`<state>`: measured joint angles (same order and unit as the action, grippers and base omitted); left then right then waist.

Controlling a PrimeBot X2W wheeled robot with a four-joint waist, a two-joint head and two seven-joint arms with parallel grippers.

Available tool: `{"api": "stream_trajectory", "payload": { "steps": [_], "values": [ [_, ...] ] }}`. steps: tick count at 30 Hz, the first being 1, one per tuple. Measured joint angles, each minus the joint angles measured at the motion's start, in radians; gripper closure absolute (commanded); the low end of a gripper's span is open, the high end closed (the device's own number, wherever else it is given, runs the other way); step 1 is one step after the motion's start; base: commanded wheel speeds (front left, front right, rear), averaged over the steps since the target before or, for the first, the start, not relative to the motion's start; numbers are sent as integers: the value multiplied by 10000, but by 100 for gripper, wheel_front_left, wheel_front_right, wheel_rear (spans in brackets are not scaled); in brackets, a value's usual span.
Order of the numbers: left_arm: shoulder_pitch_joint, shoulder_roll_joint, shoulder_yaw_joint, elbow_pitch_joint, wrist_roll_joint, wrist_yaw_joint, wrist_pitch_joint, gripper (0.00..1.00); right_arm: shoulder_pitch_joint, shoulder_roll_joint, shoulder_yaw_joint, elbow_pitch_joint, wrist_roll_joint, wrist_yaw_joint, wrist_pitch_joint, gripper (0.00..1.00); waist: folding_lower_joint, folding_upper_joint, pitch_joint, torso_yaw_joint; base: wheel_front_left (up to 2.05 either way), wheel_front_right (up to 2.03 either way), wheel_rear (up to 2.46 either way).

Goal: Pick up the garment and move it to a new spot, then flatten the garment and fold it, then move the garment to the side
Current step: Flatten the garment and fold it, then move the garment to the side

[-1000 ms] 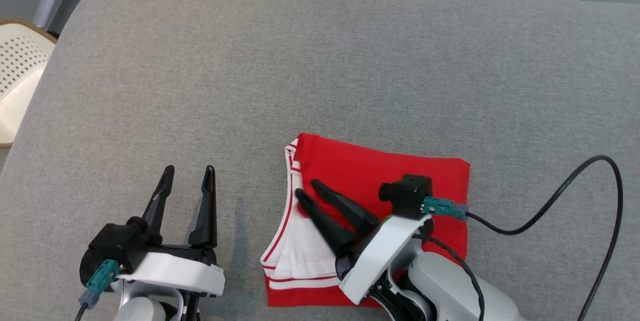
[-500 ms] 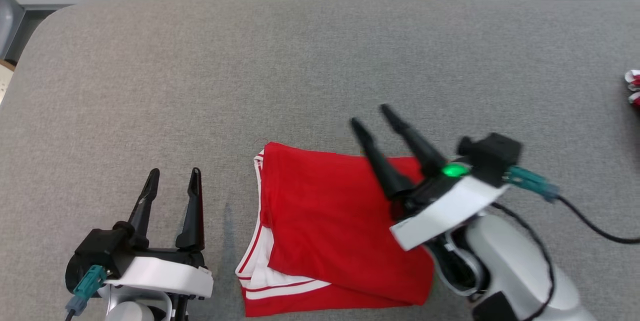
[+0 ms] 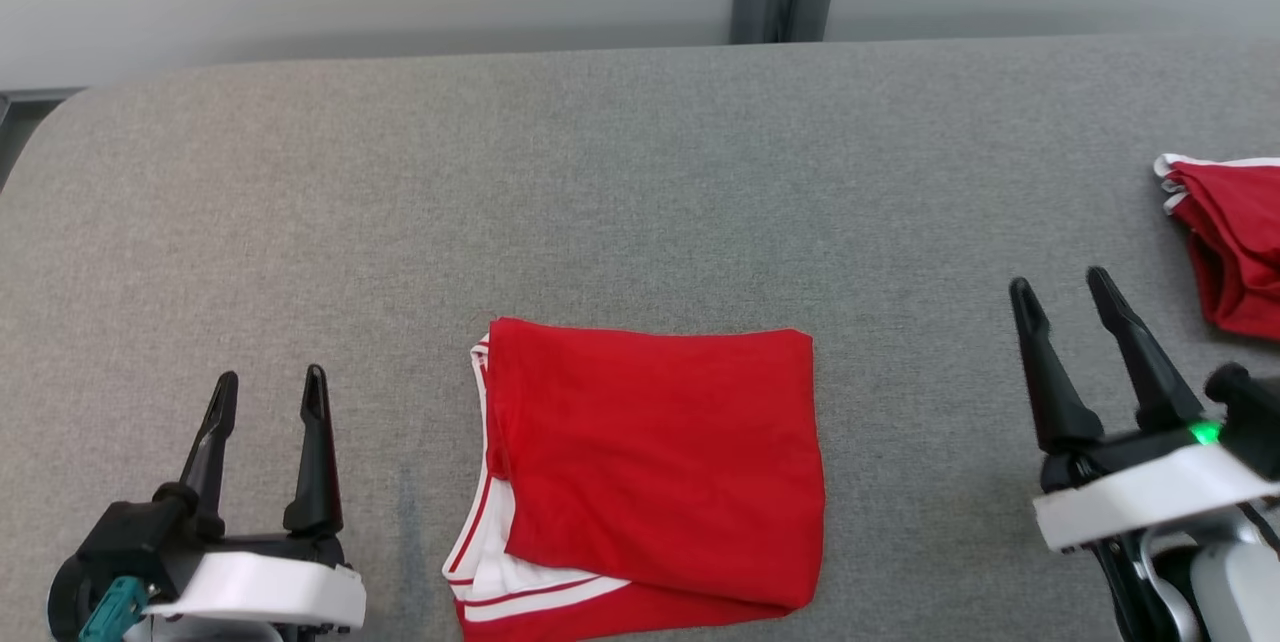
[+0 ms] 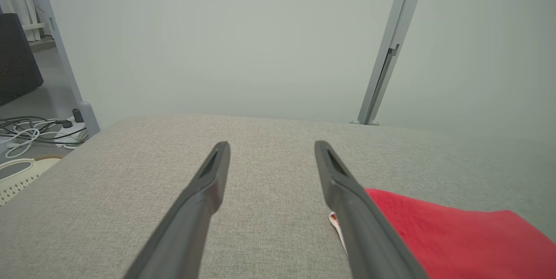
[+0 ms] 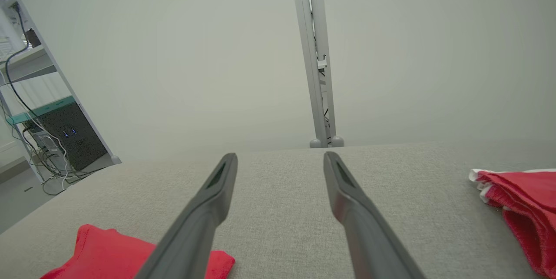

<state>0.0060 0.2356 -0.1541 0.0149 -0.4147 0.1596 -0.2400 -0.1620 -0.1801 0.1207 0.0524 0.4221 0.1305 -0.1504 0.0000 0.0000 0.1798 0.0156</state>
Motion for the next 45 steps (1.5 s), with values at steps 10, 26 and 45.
{"api": "stream_trajectory", "payload": {
  "steps": [10, 26, 45],
  "values": [
    [1111, 410, 19, -757, 23, 194, 541, 0, 1651, -15, -859, -826, -871, 2, 853, 0, 1, 0, -831, -309, 0, 0, 0],
    [2322, 635, -63, -1095, 90, 545, 899, 0, 2676, -25, -1057, -1200, -1313, 2, 1350, 0, 0, 0, -2007, -520, 0, 0, 0],
    [2435, 746, 71, -1074, -81, 652, 899, 0, 2887, -10, -1227, -1384, -1540, 2, 1678, 0, 0, 0, -2162, -554, 0, 0, 0]
  ]
}}
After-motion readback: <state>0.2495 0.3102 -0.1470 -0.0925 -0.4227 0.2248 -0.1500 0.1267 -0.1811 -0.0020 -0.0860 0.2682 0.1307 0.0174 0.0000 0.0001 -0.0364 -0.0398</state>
